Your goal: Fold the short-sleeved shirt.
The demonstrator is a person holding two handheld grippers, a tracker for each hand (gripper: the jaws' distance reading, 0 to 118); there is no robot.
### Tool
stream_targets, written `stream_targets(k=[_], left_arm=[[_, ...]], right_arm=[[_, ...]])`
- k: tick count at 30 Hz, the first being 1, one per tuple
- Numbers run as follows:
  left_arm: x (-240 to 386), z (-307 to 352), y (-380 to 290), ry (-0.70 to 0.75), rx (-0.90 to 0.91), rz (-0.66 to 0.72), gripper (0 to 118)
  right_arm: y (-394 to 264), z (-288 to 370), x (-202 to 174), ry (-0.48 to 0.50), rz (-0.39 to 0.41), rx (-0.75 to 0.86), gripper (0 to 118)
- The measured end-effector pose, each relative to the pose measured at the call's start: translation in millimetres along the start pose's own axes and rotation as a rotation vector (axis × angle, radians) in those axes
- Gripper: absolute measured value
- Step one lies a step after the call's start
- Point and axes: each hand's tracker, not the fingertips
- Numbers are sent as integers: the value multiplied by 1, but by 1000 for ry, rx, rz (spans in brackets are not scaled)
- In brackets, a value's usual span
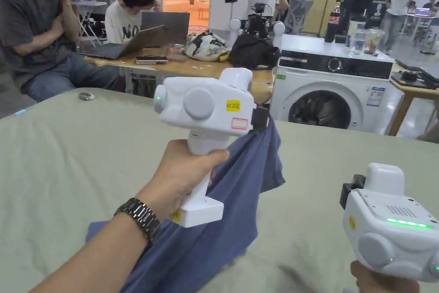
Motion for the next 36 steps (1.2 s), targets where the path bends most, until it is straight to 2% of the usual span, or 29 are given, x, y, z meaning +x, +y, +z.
stream_targets(k=[7,10,14,15,16,17,18,24,28,29,31,32,36], left_arm=[[89,-98,-55,-195,-184,-40,0],[115,-118,-94,-247,-269,-66,0],[125,-124,-133,-276,-319,-35,0],[125,-125,-139,-280,-331,-31,11],[123,-123,-144,-281,-344,-25,29],[121,-121,-147,-280,-341,-18,54],[119,-118,-149,-275,-348,-12,61],[82,-63,-145,-190,-213,13,61],[43,-22,-149,-2,-95,27,60],[35,-13,-151,35,-64,30,46],[16,-1,-157,91,-48,35,5],[9,5,-160,141,-45,45,0],[-30,26,-166,177,-58,102,0]], right_arm=[[-15,20,76,-161,-53,-28,0],[-28,23,98,-199,-64,-59,0],[-40,27,112,-226,-67,-81,0],[-41,27,113,-226,-71,-87,0],[-43,26,113,-226,-72,-92,0],[-44,25,112,-226,-71,-97,0],[-44,25,111,-221,-73,-99,0],[-36,25,87,-137,-64,-87,0],[-28,25,63,-79,-44,-57,0],[-27,25,57,-67,-44,-53,0],[-26,24,44,-40,-37,-46,0],[-26,23,37,-31,-30,-45,0],[-30,17,14,6,-1,-52,0]])
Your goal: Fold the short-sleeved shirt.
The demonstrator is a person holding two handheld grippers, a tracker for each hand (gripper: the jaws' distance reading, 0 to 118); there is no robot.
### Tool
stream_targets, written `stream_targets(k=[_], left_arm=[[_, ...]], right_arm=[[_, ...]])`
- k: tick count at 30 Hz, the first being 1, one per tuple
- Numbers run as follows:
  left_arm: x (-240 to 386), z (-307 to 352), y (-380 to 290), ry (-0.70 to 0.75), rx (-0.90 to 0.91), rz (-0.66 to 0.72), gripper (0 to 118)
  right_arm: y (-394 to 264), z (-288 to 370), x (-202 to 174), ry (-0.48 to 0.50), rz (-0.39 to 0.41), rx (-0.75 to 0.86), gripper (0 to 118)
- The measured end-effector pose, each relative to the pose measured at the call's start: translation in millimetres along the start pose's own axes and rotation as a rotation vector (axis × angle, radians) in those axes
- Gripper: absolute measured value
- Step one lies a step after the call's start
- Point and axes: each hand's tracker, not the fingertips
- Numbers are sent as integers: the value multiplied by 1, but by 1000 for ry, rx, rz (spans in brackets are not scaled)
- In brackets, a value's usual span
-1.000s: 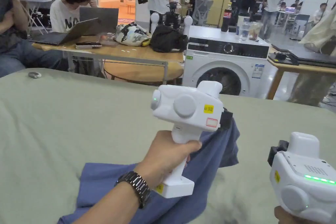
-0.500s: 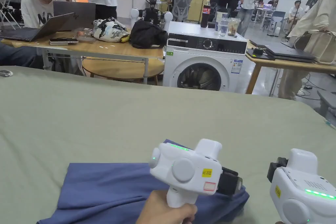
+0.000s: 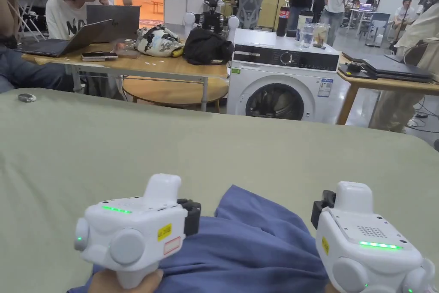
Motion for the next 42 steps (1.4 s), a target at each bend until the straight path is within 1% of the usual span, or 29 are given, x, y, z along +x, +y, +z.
stream_targets(k=[5,8,10,12,13,14,15,17,18,19,20,21,22,23,24,25,26,27,28,29,30,31,33,36,37,39,40,41,42], left_arm=[[-64,5,21,125,-27,51,0],[-111,-12,38,164,-137,127,0],[-132,-25,44,204,-197,177,0],[-152,-42,48,217,-255,196,0],[-161,-50,48,229,-290,207,3],[-168,-60,47,240,-327,222,25],[-175,-69,46,259,-353,236,37],[-185,-86,40,266,-408,263,50],[-186,-92,35,292,-424,263,64],[-188,-101,31,296,-440,261,67],[-189,-111,24,290,-481,267,67],[-190,-121,17,293,-522,269,67],[-189,-127,7,326,-575,262,66],[-185,-132,1,350,-574,217,65],[-176,-127,1,364,-515,165,64],[-168,-127,1,398,-480,137,59],[-161,-123,1,401,-490,109,41],[-156,-122,1,372,-471,80,13],[-155,-120,3,334,-452,80,0],[-153,-118,3,299,-443,111,0],[-155,-113,3,320,-447,110,0],[-154,-109,4,306,-436,104,0],[-150,-97,6,318,-382,79,0],[-152,-78,8,293,-337,102,0],[-152,-71,8,298,-320,109,0],[-152,-60,7,291,-303,123,0],[-152,-57,6,290,-299,130,0],[-152,-54,5,287,-299,133,0],[-152,-52,4,282,-297,134,0]], right_arm=[[1,-10,-13,29,10,-20,0],[2,-17,-17,44,13,-36,0],[2,-21,-19,47,23,-43,0],[1,-23,-20,51,31,-48,0],[1,-23,-20,51,34,-53,0],[1,-25,-20,51,36,-60,0],[0,-26,-20,52,36,-63,0],[-2,-27,-18,51,36,-74,0],[-4,-28,-17,49,37,-78,0],[-5,-29,-16,47,40,-83,0],[-6,-29,-14,44,42,-87,0],[-8,-30,-13,41,42,-91,0],[-9,-31,-10,39,43,-97,0],[-9,-31,-8,35,45,-104,0],[-10,-32,-5,30,48,-112,0],[-9,-31,-1,28,48,-116,0],[-8,-32,4,25,44,-118,0],[-7,-33,8,19,38,-122,0],[-4,-36,14,13,29,-129,0],[0,-39,19,13,20,-138,0],[5,-44,25,14,13,-156,0],[9,-50,31,12,6,-170,0],[19,-64,42,20,-6,-207,0],[31,-98,53,73,-10,-323,0],[33,-109,53,76,-2,-354,3],[32,-135,52,97,29,-441,54],[29,-153,50,109,59,-498,70],[22,-167,47,135,72,-562,72],[13,-180,43,118,114,-605,72]])
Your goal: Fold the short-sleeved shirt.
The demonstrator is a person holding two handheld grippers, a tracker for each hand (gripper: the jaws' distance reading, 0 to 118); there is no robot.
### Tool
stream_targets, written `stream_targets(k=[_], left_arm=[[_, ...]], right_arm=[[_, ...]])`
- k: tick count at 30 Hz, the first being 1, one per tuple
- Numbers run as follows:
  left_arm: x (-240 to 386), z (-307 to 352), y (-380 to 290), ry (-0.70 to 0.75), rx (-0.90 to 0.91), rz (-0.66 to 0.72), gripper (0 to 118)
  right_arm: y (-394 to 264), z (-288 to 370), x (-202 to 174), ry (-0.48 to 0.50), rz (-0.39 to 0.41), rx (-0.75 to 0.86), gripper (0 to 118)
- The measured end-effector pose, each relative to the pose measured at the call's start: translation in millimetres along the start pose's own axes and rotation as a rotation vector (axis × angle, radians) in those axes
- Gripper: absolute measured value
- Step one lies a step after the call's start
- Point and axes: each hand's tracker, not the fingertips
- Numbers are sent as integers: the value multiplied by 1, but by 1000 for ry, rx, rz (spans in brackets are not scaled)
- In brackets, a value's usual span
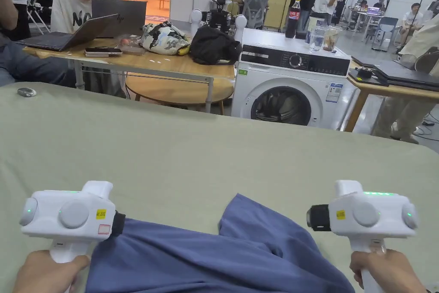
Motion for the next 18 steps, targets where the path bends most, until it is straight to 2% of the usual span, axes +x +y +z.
stream_targets(k=[2,6,8,9,10,14,18], left_arm=[[-1,2,-3,1,-2,4,0],[-3,-1,-8,0,-15,5,0],[-3,-2,-9,-1,-15,2,0],[-3,-2,-10,0,-18,1,0],[-3,-3,-11,1,-20,-1,0],[-2,-3,-12,-1,-7,6,0],[-4,7,-7,-9,12,12,0]], right_arm=[[-5,-31,-4,-26,47,-99,72],[-25,-70,-5,-4,24,-260,72],[-29,-58,-5,-4,4,-149,70],[-28,-57,-6,-1,10,-151,66],[-28,-56,-9,14,27,-144,57],[-25,-54,-19,11,104,-108,0],[-22,-31,-11,-42,58,11,0]])
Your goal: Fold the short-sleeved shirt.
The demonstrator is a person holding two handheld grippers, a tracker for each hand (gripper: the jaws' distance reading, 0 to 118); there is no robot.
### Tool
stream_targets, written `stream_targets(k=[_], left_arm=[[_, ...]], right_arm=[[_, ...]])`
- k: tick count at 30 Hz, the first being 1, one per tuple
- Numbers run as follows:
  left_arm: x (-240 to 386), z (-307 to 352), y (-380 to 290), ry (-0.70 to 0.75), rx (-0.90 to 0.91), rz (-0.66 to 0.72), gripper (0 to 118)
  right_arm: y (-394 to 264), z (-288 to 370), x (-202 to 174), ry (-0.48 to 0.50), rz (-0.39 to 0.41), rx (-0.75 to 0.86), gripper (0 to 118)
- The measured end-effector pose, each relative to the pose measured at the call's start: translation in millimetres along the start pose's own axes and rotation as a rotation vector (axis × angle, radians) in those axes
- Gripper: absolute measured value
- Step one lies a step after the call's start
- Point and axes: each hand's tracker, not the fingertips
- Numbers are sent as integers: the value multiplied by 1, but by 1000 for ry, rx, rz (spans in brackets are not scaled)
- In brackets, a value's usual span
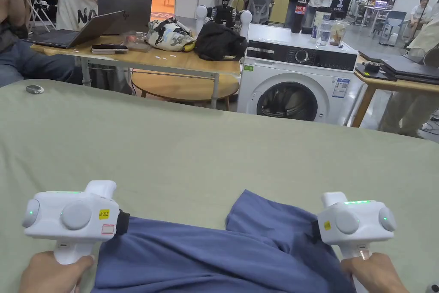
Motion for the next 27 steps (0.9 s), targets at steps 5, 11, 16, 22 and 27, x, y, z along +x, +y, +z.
stream_targets(k=[5,11,16,22,27], left_arm=[[-3,19,19,-11,52,2,0],[1,45,50,-12,119,-25,0],[13,81,91,-17,210,-44,0],[28,127,155,-10,326,-65,0],[30,166,208,-17,396,-51,0]], right_arm=[[9,42,31,-68,-60,111,0],[13,90,64,-122,-110,198,0],[30,138,81,-142,-129,297,0],[76,197,90,-141,-159,453,0],[118,243,86,-156,-156,548,0]])
